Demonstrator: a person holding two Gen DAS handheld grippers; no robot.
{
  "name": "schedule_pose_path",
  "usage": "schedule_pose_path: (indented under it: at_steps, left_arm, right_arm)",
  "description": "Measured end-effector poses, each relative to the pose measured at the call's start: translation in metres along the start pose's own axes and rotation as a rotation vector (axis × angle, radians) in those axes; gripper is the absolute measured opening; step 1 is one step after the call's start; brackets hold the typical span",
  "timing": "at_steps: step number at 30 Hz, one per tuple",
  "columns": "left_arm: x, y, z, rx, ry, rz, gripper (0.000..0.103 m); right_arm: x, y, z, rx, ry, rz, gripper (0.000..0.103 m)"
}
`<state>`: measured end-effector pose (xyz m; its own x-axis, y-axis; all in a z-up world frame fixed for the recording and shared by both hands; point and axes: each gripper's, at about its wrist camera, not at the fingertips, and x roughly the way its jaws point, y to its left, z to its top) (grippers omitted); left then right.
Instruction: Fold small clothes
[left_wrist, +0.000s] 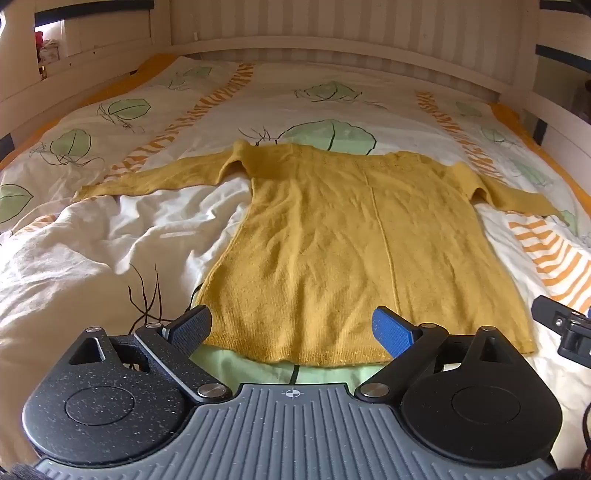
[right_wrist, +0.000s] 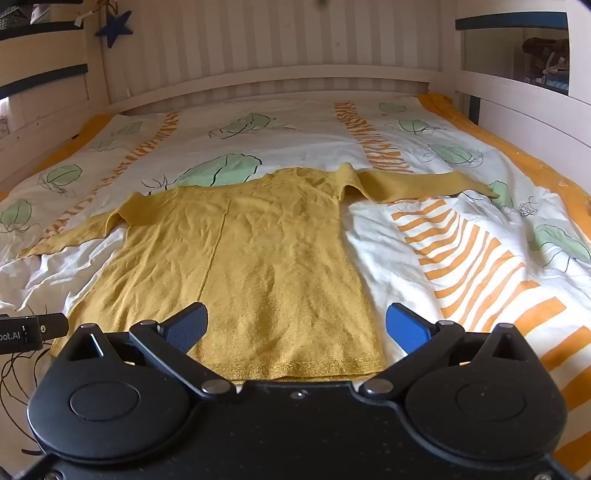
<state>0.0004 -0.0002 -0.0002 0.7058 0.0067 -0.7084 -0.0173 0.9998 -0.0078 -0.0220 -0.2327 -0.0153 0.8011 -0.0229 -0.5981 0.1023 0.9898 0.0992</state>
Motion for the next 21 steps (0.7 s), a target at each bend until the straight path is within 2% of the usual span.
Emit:
schedule_pose_path:
  at_steps: [21]
  left_arm:
    - [0.004, 0.004, -0.001, 0.004, 0.004, 0.010, 0.095]
  right_arm:
    - [0.005, 0.011, -0.003, -0.033, 0.023, 0.012, 0.102]
